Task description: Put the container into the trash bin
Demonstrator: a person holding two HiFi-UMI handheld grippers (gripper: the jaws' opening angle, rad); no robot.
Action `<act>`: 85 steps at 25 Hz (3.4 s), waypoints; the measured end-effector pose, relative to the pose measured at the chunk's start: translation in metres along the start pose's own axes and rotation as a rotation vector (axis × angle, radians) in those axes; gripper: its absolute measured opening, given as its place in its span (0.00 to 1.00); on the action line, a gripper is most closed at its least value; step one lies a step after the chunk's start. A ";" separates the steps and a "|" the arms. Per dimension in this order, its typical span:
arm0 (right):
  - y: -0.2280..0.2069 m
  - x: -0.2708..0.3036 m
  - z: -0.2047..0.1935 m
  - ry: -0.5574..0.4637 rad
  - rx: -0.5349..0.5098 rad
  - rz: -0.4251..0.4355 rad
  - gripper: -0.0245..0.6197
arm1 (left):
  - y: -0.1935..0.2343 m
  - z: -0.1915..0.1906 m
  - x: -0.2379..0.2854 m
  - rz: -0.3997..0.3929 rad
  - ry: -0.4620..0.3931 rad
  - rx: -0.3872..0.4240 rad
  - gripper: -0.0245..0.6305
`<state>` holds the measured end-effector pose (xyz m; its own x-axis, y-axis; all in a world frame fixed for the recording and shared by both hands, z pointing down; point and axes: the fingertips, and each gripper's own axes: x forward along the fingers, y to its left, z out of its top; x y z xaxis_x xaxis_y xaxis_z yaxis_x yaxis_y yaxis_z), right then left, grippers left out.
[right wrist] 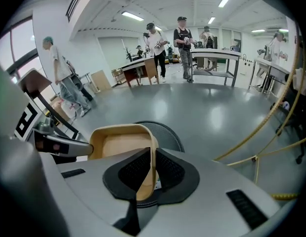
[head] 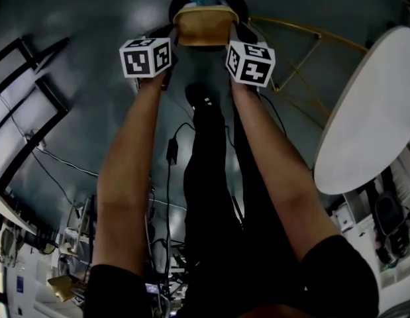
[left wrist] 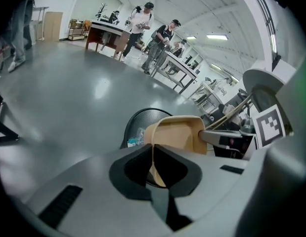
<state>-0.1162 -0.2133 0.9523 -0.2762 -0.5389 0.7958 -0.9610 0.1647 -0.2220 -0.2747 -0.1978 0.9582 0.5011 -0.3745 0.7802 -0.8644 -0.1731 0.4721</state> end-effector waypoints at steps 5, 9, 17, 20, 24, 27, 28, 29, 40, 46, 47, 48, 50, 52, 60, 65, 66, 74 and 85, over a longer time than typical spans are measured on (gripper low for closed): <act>-0.009 0.009 0.006 0.002 -0.035 -0.005 0.13 | -0.004 -0.001 0.014 -0.015 -0.003 0.009 0.06; -0.012 0.014 -0.001 0.026 -0.036 -0.010 0.13 | 0.000 -0.012 0.018 0.001 0.006 -0.017 0.06; -0.003 0.019 -0.004 0.045 -0.017 0.002 0.16 | 0.012 -0.025 0.017 0.048 0.005 -0.029 0.20; -0.004 0.014 0.004 0.034 -0.042 0.007 0.19 | 0.005 -0.020 0.016 0.060 -0.006 -0.017 0.24; 0.007 0.007 0.006 0.034 -0.063 0.032 0.20 | -0.003 -0.019 0.011 0.047 -0.010 -0.015 0.24; 0.027 -0.003 0.012 0.031 -0.094 0.077 0.20 | -0.011 -0.012 0.003 0.044 -0.029 -0.023 0.24; 0.036 -0.008 0.015 0.029 -0.106 0.093 0.20 | -0.014 -0.009 -0.001 0.038 -0.039 -0.029 0.24; 0.044 -0.013 0.017 0.023 -0.116 0.108 0.20 | -0.018 -0.006 -0.006 0.029 -0.050 -0.033 0.24; 0.143 -0.119 0.072 -0.049 -0.155 0.323 0.13 | -0.055 0.048 -0.130 0.022 -0.265 -0.098 0.04; 0.197 -0.225 0.143 -0.170 -0.176 0.566 0.12 | -0.100 0.087 -0.225 -0.039 -0.371 -0.084 0.04; 0.203 -0.243 0.159 -0.190 -0.187 0.604 0.12 | -0.108 0.097 -0.241 -0.052 -0.391 -0.072 0.04; 0.210 -0.261 0.176 -0.210 -0.201 0.642 0.12 | -0.117 0.108 -0.260 -0.065 -0.412 -0.058 0.04; 0.224 -0.300 0.207 -0.246 -0.248 0.711 0.12 | -0.138 0.130 -0.300 -0.097 -0.455 -0.025 0.04; 0.236 -0.340 0.232 -0.278 -0.313 0.768 0.12 | -0.164 0.150 -0.340 -0.137 -0.495 0.019 0.04; 0.243 -0.495 0.281 -0.393 -0.544 0.933 0.12 | -0.276 0.194 -0.471 -0.308 -0.655 0.215 0.04; 0.223 -0.570 0.296 -0.463 -0.555 0.969 0.11 | -0.315 0.198 -0.532 -0.337 -0.718 0.278 0.04; 0.216 -0.583 0.300 -0.481 -0.557 0.973 0.11 | -0.324 0.200 -0.543 -0.338 -0.734 0.286 0.04; 0.145 -0.684 0.315 -0.653 -0.594 1.024 0.11 | -0.425 0.200 -0.592 -0.294 -0.778 0.405 0.04; 0.066 -0.751 0.270 -0.655 -0.555 1.139 0.11 | -0.536 0.127 -0.593 -0.310 -0.756 0.461 0.04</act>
<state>0.0249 -0.0209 0.1880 -0.9842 -0.1478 -0.0979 -0.1278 0.9742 -0.1858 -0.1139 0.0015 0.1909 0.6919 -0.7156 0.0962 -0.7089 -0.6479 0.2787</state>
